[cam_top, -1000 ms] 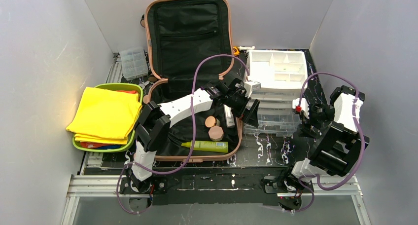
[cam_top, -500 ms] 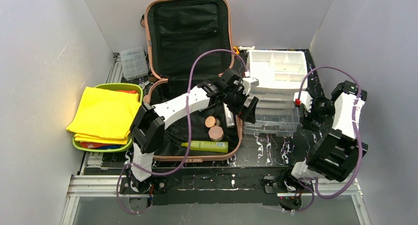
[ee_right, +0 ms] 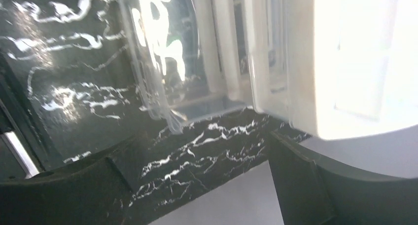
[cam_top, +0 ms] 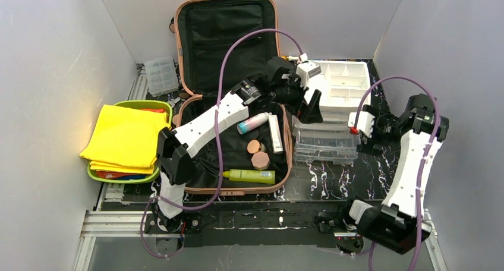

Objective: Open, take out, and arrange the luggage
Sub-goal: Open the drawer in the storage box, then adjust the storage box at the center of the board.

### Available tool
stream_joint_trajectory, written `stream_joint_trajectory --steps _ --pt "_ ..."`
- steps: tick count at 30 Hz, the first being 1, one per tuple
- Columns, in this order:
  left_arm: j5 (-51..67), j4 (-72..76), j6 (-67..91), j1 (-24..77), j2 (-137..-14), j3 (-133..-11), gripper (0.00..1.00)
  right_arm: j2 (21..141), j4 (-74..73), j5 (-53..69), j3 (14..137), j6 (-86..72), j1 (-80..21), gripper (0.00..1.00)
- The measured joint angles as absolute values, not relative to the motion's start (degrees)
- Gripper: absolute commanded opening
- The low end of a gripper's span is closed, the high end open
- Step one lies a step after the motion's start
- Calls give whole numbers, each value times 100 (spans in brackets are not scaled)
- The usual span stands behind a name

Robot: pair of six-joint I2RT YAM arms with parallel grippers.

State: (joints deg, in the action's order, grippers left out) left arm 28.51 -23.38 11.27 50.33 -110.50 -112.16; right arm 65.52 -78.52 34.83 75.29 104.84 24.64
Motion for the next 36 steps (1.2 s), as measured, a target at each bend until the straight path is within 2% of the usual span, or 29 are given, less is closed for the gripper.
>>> stream_joint_trajectory --steps 4,9,14,25,29,36 --pt "2915 -2270 1245 5033 -11513 -11911 99 6101 -8014 3789 7212 10420 2093 98" --pt "2853 -2303 1035 5033 -12130 -12549 99 6442 -8112 4178 7061 9843 1645 98" --pt "2917 -2456 399 5024 -12258 -12617 99 7201 -7999 4309 6759 9395 1295 98" --pt "3022 -2685 -1022 5024 -12258 -12628 90 7083 -7918 4322 6342 9153 821 98" --pt "2952 -2707 -1284 5024 -12274 -12626 83 7083 -7734 4313 6265 8930 716 95" --pt "2849 -2425 -1393 5078 -12464 -12672 72 7107 -7223 4150 6086 8368 379 81"
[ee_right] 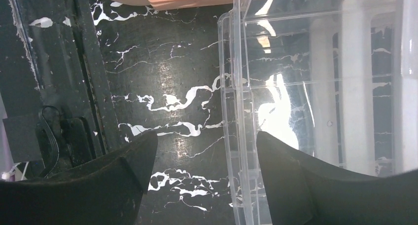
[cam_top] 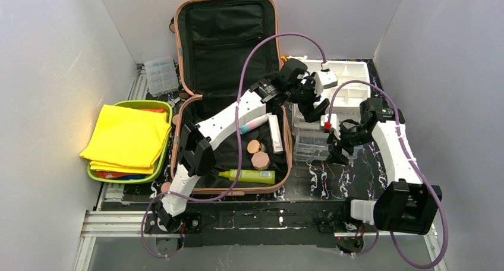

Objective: Open, take out, and arrange the luggage
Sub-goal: Adjust the storage box at the center of the board.

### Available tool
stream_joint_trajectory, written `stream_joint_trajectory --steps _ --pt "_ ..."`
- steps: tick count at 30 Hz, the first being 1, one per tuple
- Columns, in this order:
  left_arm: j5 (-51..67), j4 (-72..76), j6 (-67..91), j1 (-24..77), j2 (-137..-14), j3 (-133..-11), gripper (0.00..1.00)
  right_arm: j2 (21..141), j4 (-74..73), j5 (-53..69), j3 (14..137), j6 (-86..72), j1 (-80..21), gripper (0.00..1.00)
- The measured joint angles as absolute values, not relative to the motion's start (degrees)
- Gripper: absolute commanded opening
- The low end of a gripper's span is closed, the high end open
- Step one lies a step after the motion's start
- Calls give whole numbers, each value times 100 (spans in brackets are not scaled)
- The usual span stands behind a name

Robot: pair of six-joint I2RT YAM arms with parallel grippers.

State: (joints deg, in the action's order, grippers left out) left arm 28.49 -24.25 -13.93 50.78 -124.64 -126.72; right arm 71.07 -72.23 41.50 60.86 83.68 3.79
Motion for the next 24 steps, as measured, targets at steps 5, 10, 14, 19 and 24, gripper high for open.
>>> stream_joint_trajectory --steps 5,10,14,19,24 --pt "2727 -2311 -1295 5085 -12582 -12757 48 7255 -7100 4049 6082 8160 252 78" --pt "2585 -2235 -1227 5063 -12634 -12761 39 7264 -7067 4001 6082 8099 250 78" --pt "2480 -2228 -1192 5057 -12637 -12761 24 7247 -7054 3927 6082 8090 250 76" --pt "2355 -2213 -1155 5035 -12641 -12761 13 7205 -7057 3820 6084 8086 250 73" --pt "2252 -2132 -1085 5039 -12667 -12761 4 7205 -7035 3743 6084 8088 250 69"
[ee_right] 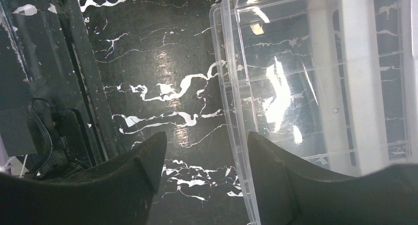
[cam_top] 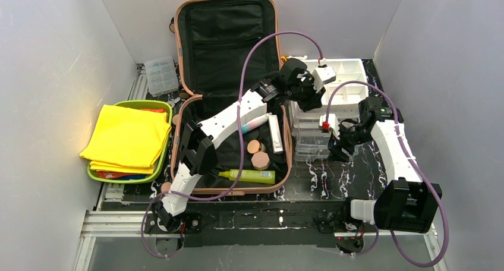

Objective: Open, take out, and arrange the luggage
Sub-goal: Adjust the storage box at the center of the board.

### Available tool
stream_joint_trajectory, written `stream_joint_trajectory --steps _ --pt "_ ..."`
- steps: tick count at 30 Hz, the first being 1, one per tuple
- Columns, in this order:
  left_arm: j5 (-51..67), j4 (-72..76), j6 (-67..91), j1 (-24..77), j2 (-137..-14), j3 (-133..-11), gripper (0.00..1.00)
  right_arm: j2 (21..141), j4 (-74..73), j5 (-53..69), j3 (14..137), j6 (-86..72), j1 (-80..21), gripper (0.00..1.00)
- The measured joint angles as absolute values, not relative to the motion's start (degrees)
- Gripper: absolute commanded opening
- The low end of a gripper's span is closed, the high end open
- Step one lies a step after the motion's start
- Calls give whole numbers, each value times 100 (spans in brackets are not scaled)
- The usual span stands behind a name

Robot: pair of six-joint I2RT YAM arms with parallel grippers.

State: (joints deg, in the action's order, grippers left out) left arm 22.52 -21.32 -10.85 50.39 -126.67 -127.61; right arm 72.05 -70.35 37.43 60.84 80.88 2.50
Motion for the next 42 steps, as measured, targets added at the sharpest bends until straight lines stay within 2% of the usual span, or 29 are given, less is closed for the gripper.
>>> stream_joint_trajectory --steps 3,9,23,26,28,29,30,32,34,37,42 --pt "2211 -2123 -1015 5037 -12678 -12770 0 7212 -7006 3743 6084 8088 250 67" --pt "2147 -2169 -930 5048 -12722 -12857 0 7328 -7000 3741 6104 8145 250 56" --pt "2053 -2110 -941 5074 -12805 -12951 0 7481 -7234 3454 6386 8359 250 45" --pt "2051 -2106 -943 5074 -12805 -12951 0 7481 -7242 3391 6407 8357 250 44" --pt "2049 -2102 -950 5074 -12805 -12951 0 7489 -7238 3328 6407 8350 250 50" --pt "2047 -2099 -956 5074 -12805 -12951 5 7498 -7234 3310 6407 8346 250 63" --pt "2045 -2099 -961 5074 -12805 -12951 14 7509 -7234 3297 6407 8324 250 68" --pt "2040 -2097 -961 5074 -12805 -12951 22 7529 -7253 3267 6410 8283 250 79" --pt "2025 -2095 -961 5076 -12805 -12951 33 7544 -7310 3277 6462 8289 250 84" --pt "2012 -2088 -906 5092 -12805 -12949 57 7542 -7411 3411 6683 8256 248 88" --pt "2016 -2110 -757 5105 -12755 -12864 89 7391 -7216 3651 7120 7723 248 98"
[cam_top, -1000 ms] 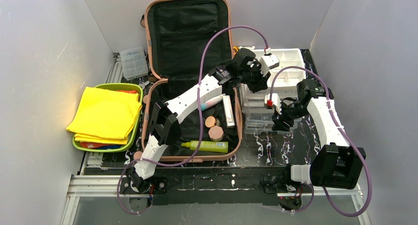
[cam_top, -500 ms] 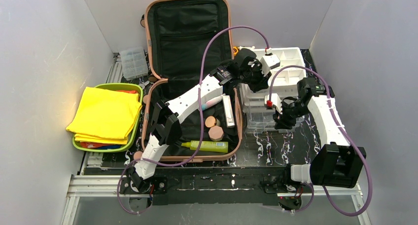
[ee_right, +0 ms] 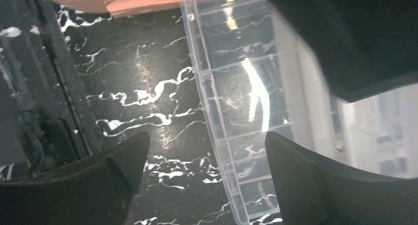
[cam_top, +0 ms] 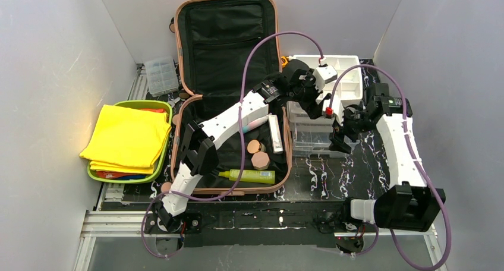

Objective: Open, take out, and arrange the luggage
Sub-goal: Adjust the storage box at the center of the board.

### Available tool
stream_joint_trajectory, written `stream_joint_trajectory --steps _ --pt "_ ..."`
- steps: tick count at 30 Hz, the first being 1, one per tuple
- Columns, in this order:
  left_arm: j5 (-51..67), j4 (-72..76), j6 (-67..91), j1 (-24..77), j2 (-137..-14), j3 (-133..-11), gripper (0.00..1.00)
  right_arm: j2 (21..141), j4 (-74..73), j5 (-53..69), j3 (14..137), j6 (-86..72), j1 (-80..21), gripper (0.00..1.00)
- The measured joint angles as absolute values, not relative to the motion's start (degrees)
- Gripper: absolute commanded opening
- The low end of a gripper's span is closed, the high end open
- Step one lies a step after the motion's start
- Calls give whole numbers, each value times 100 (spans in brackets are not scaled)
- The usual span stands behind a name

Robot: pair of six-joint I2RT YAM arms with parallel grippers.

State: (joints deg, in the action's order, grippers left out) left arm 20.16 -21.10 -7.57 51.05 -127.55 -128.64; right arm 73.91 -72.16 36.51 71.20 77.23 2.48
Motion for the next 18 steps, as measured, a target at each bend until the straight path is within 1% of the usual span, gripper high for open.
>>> stream_joint_trajectory --steps 1,2,6,13,16,18 --pt "2016 -2108 -751 5107 -12724 -12838 96 7319 -7177 3688 7153 7581 250 98" --pt "2016 -2099 -711 5107 -12674 -12785 98 7203 -7098 3743 7181 7450 244 98" --pt "1990 -2270 -545 5070 -12409 -12615 98 6810 -6716 3848 7196 6803 246 98" --pt "2364 -2558 -139 4974 -11804 -12392 98 6167 -5098 3426 6851 5054 412 98" --pt "2526 -2591 36 4974 -11369 -12055 98 5959 -4615 3256 6667 4685 532 98" --pt "2574 -2532 106 4956 -10906 -11533 98 5966 -4407 3238 6661 4615 705 98"
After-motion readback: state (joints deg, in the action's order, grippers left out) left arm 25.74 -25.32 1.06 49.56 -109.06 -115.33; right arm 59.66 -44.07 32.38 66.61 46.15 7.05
